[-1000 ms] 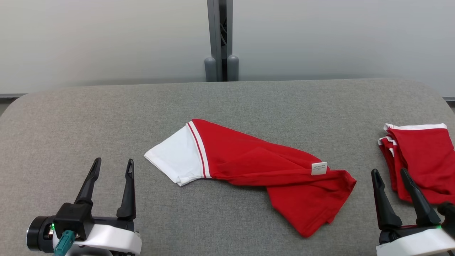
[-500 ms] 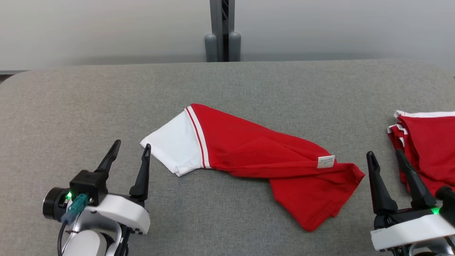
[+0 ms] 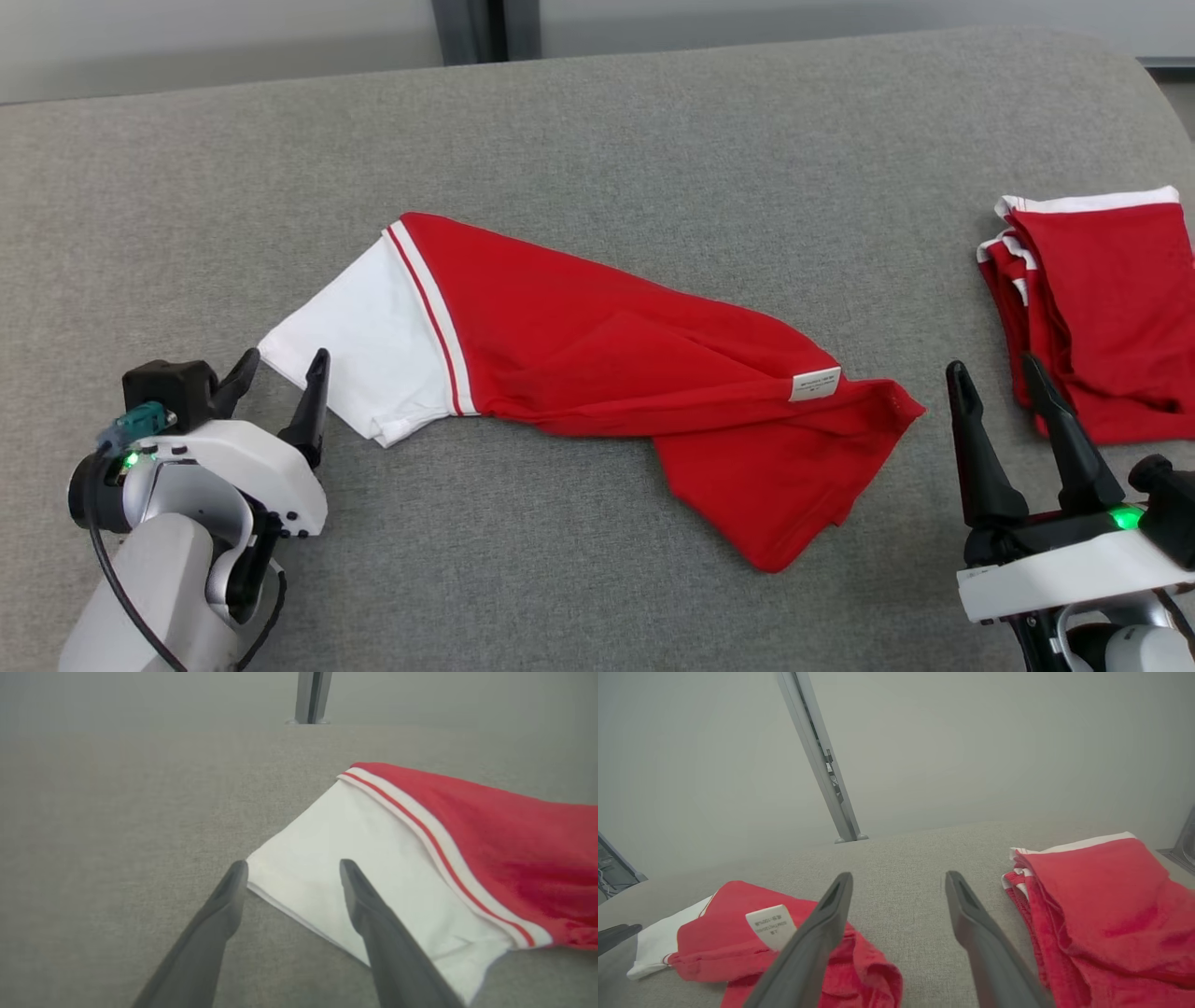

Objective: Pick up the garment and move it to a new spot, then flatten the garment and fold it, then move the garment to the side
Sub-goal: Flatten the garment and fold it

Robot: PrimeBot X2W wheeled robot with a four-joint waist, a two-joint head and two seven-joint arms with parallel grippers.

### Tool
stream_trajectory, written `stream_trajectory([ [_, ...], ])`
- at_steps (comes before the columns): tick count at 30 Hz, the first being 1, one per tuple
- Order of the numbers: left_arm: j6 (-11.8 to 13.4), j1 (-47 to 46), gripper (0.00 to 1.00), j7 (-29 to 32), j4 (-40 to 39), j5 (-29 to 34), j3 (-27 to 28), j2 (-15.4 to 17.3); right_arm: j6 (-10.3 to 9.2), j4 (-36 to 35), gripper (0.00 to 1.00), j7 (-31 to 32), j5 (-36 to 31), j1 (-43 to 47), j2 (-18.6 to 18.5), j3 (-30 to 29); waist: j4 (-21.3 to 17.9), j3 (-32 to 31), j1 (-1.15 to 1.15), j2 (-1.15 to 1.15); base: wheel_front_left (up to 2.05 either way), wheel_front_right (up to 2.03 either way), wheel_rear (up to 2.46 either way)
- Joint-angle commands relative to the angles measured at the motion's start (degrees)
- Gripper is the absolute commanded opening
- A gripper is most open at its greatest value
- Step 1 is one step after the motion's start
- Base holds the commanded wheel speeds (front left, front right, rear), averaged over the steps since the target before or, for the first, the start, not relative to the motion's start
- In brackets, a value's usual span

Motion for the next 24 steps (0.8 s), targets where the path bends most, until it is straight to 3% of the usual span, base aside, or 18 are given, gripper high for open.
stream_trajectory([
  [1, -0.75, -1.34, 1.0, 0.58, 1.28, -0.66, 0.27, 0.2, 0.1, 0.19, 1.0, -0.52, 0.33, -0.87, -0.38, -0.3, -0.95, 1.05, 0.0, 0.0, 0.0, 0.0, 0.0],
  [9, -3.31, -5.53, 1.0, 5.45, 11.83, -5.43, 1.37, 0.38, 0.1, 1.36, 1.0, -1.02, 0.29, -1.26, -0.33, -0.32, -1.3, 1.34, 0.0, 0.0, 0.0, 0.0, 0.0],
  [10, -3.63, -5.94, 0.95, 5.71, 12.36, -5.86, 1.41, 0.2, 0.1, 1.33, 1.0, -0.89, 0.16, -1.29, -0.34, -0.17, -1.29, 1.33, 0.0, 0.0, 0.0, 0.0, 0.0],
  [11, -3.7, -6.26, 0.76, 6.21, 12.84, -5.44, 0.99, 0.57, 0.1, 1.24, 1.0, -0.72, 0.13, -1.38, -0.38, 0.09, -1.31, 1.36, 0.0, 0.0, 0.0, 0.0, 0.0],
  [13, -4.27, -6.79, 0.0, 6.31, 13.43, -5.5, 0.23, 0.53, 0.1, 1.14, 1.0, -0.4, 0.05, -1.55, -0.55, 0.71, -1.31, 1.43, 0.0, 0.0, 0.0, 0.0, 0.0],
  [20, -4.15, -8.06, 0.0, 3.81, 12.87, -4.39, -1.12, 0.56, 0.1, 2.32, 1.0, 0.54, -1.01, -0.64, -3.05, 1.55, -1.0, 1.18, 0.0, 0.0, 0.0, 0.0, 0.0],
  [24, -3.98, -8.08, 0.0, 3.29, 12.37, -4.12, -1.8, 0.19, 0.1, 1.82, 1.0, 2.48, -1.07, 0.59, -5.35, 4.87, -0.6, 0.83, 0.0, 0.0, 0.0, 0.0, 0.0],
])
